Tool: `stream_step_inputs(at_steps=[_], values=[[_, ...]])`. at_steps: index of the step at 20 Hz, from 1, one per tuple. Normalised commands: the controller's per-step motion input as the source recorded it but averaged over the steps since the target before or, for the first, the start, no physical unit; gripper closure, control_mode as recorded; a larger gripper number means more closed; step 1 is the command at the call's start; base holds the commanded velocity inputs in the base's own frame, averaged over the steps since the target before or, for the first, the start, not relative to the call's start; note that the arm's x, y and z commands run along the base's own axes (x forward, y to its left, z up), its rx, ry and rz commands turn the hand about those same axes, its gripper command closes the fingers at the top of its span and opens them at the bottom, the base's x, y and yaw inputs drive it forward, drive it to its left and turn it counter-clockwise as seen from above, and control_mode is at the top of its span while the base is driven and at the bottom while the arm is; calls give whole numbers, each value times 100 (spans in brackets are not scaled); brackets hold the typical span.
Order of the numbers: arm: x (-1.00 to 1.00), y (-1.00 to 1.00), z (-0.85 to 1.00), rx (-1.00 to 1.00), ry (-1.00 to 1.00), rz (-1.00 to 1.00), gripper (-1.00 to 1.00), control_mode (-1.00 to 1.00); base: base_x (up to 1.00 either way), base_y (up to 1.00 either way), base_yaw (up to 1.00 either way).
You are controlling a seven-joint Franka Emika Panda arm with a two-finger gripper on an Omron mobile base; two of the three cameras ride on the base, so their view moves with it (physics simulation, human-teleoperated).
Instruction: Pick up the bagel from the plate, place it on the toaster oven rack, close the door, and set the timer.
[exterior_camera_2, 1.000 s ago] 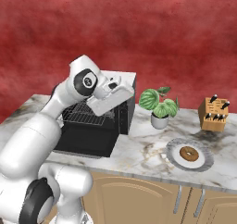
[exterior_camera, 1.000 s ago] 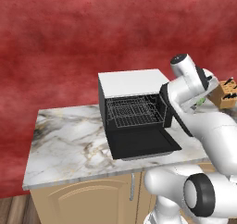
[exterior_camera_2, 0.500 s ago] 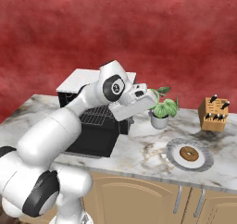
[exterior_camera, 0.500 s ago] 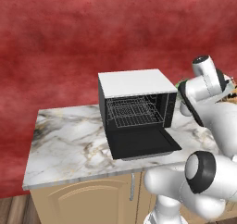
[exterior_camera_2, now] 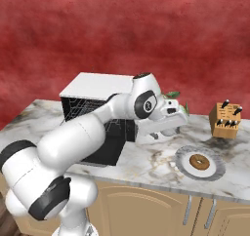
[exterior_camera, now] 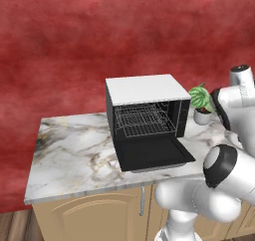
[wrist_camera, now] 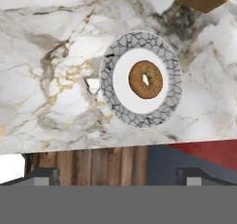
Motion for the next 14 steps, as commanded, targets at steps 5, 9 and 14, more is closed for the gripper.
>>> stream_step_inputs(at_steps=[5, 9, 14], values=[[9, -41, -26, 5, 0, 1, -100, -100, 0, 0, 0], [12, -31, -32, 3, 0, 5, -100, -100, 0, 0, 0], [22, -21, -36, 0, 0, 6, -100, -100, 0, 0, 0]])
